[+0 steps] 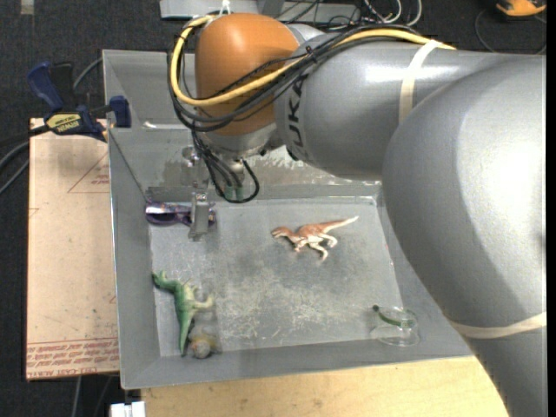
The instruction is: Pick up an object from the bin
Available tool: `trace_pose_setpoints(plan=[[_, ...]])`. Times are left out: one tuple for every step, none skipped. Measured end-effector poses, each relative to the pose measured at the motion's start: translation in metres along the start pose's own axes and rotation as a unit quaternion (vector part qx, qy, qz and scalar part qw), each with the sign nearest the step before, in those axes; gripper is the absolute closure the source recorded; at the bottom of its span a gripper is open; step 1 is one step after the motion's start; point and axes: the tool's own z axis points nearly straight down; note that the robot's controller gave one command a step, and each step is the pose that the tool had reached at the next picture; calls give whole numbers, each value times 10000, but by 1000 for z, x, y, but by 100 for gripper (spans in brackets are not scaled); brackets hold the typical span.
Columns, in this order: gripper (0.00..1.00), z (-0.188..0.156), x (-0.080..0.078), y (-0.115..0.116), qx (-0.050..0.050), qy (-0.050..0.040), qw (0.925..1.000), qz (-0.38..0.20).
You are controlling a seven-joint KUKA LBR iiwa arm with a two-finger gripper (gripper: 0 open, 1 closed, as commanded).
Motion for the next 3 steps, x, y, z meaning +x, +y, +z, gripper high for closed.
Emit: trace_pose_setpoints(plan=[[0, -6, -1, -1, -6, -33, 10000, 20], [0, 78, -3, -3, 1, 30, 10000, -12], [100, 89, -6, -4, -13, -40, 9996, -270]])
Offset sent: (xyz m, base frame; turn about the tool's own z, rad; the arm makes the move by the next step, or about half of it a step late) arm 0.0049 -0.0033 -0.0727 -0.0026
